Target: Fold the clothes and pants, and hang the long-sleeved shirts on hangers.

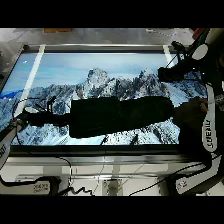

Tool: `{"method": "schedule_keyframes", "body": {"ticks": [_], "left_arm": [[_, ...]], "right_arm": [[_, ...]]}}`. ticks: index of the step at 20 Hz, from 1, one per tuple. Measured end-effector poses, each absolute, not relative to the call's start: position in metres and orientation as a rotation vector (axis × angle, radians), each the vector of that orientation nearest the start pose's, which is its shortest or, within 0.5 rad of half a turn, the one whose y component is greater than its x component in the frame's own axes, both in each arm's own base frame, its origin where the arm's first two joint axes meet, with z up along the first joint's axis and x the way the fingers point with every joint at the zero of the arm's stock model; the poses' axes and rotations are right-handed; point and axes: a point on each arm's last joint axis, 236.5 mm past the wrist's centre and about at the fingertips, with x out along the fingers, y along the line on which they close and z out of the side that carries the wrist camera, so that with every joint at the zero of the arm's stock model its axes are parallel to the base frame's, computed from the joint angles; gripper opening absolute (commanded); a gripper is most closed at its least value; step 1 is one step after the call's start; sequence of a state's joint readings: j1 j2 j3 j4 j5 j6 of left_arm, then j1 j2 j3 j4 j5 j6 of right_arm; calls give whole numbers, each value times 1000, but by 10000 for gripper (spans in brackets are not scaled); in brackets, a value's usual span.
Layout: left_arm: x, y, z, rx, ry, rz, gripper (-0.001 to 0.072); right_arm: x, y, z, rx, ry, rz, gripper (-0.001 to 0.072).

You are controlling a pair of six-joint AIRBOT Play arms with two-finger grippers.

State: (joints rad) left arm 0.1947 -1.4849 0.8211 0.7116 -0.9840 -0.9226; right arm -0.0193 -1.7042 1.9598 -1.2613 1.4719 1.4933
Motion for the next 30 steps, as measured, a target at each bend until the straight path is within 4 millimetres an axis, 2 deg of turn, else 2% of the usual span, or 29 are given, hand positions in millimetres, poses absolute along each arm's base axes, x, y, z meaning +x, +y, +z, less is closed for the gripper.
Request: {"method": "schedule_keyframes", "body": {"ticks": [2, 5, 7, 10, 12, 14, 18, 21, 23, 25, 27, 29, 30], "left_arm": [[367, -92, -101, -615, 1240, -468, 30], [383, -107, -82, -708, 1164, -521, 20], [388, -114, -60, -741, 1133, -588, 20], [392, -120, -11, -758, 1076, -687, 20], [393, -119, 28, -748, 1028, -730, 20], [389, -113, 66, -686, 981, -745, 20], [374, -90, 120, -536, 902, -685, 21], [366, -78, 144, -477, 847, -635, 21], [365, -76, 149, -459, 832, -620, 21], [366, -84, 150, -445, 829, -631, 21], [368, -104, 149, -441, 832, -669, 21], [374, -132, 146, -436, 828, -712, 21], [381, -147, 142, -435, 820, -725, 21]], "right_arm": [[494, 77, 97, 126, 1190, 315, 30], [490, 106, 97, 81, 1189, 374, 30], [484, 128, 93, 52, 1196, 416, 29], [474, 165, 71, 17, 1220, 472, 29], [464, 195, 45, 4, 1242, 513, 30], [448, 235, 12, 28, 1268, 565, 29], [409, 338, -42, 117, 1273, 690, 29], [381, 406, -58, 177, 1237, 756, 29], [364, 438, -61, 196, 1207, 790, 29], [357, 451, -63, 196, 1189, 802, 29], [362, 446, -63, 190, 1183, 790, 29], [385, 422, -56, 191, 1160, 745, 29], [402, 403, -49, 198, 1147, 712, 29]]}}
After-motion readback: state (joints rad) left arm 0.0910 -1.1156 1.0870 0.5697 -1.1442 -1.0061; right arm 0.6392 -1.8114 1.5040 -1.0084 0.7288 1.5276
